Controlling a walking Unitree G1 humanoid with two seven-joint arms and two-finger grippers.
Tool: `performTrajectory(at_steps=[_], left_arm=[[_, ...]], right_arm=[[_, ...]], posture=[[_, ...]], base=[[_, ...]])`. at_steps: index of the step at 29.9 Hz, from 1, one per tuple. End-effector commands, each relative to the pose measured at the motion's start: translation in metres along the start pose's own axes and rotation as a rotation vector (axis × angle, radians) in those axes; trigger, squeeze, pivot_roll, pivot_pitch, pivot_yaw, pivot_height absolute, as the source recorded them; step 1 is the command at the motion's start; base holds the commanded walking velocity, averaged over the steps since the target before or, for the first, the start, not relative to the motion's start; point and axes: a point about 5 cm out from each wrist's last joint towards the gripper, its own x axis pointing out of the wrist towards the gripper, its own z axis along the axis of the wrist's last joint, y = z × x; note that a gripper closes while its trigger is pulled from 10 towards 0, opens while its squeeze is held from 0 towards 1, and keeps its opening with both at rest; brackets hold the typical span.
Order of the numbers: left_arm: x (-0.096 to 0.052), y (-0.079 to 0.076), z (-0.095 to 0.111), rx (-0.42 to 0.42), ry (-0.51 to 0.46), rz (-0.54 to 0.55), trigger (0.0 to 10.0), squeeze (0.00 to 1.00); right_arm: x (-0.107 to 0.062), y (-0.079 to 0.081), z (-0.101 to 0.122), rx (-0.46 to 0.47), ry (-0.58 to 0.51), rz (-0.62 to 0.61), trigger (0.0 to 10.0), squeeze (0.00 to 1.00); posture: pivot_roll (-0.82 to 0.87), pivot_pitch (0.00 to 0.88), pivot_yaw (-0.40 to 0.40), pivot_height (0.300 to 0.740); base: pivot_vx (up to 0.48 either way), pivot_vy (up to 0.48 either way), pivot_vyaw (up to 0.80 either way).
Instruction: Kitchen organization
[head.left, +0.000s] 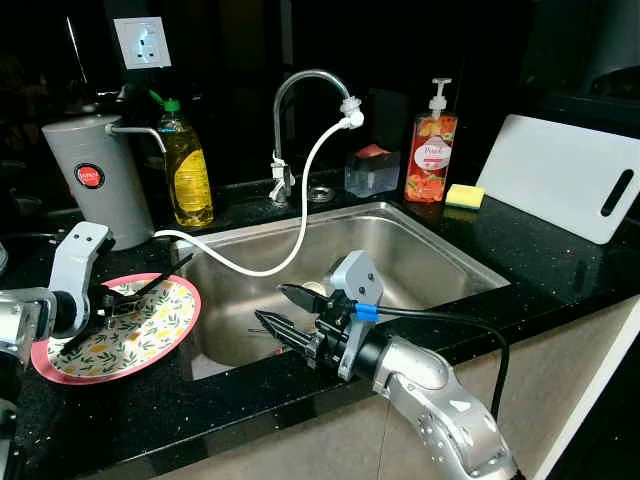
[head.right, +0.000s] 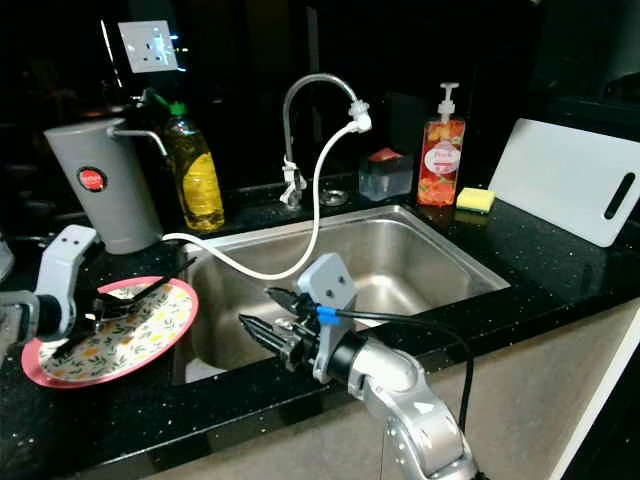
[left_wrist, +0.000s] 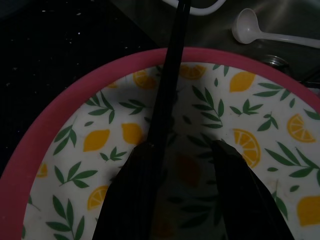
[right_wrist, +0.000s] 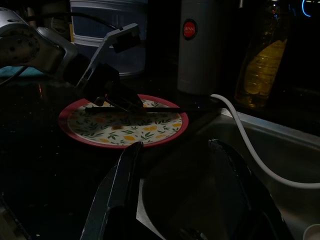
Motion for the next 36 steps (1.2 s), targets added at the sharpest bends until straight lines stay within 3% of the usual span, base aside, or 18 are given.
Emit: performTrajectory(at_steps=[1,9,22,27,33,36], left_arm=[[0.007,-0.005,-0.009,-0.011,0.038,-0.011,10.0,0.0],[0.007,-0.004,-0.009,-0.024,0.032,0.0,10.0,0.0],[0.011,-0.017,-0.009,-0.037,0.015,-0.017,10.0,0.0],[0.012,-0.032,-0.003,-0.041,-0.019,-0.064,10.0,0.0],[0.01,-0.038,0.003,-0.054,-0.057,-0.069,10.0,0.0],[0.01,-0.044,0.003,0.027,-0.05,-0.016,10.0,0.0]], right_arm=[[0.0,0.0,0.002,0.006,-0.008,0.001,10.0,0.0],[-0.001,-0.001,0.002,0.005,-0.006,-0.005,10.0,0.0],[-0.002,0.0,0.002,0.008,-0.009,-0.009,10.0,0.0],[-0.001,0.0,0.004,0.007,-0.015,-0.002,10.0,0.0],[-0.001,0.0,0.004,0.009,-0.015,0.001,10.0,0.0],[-0.001,0.001,0.004,0.012,-0.013,0.007,10.0,0.0]], posture=[[-0.02,0.0,0.063,0.74],[-0.02,0.0,0.064,0.74],[0.0,0.0,0.069,0.74],[0.0,0.0,0.062,0.74],[0.0,0.0,0.06,0.74],[0.01,0.0,0.055,0.74]], base=[[0.0,0.0,0.0],[0.0,0.0,0.0],[0.0,0.0,0.0],[0.0,0.0,0.0],[0.0,0.0,0.0],[0.0,0.0,0.0]])
